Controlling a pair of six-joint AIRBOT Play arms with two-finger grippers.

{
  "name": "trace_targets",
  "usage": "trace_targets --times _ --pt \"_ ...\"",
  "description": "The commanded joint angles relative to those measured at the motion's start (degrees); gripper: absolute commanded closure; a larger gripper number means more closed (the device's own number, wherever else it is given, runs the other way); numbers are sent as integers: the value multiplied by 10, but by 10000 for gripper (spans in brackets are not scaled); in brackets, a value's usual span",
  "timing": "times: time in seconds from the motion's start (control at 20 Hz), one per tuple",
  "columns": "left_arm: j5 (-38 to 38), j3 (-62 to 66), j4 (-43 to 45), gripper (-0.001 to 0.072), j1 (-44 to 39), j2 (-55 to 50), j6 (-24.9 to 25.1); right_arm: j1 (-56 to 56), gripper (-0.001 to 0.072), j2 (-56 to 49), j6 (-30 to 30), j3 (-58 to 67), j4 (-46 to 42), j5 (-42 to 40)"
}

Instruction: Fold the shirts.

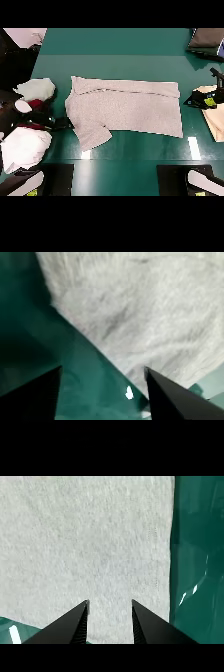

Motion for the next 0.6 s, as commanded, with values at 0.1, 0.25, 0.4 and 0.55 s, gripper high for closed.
trace_targets --times 0.1,0.25,0.4,0.55 --pt "89 -55 -70 110 -43 21 27 1 408 28 -3 -9 6 1" --pt "130 -55 -70 433 -87 21 6 -11 408 46 -3 -9 5 8" --pt "116 -41 -68 681 -87 21 8 -49 408 63 -3 -32 -20 45" --pt "85 -5 -67 681 -87 21 16 -114 245 92 -3 -123 -71 49"
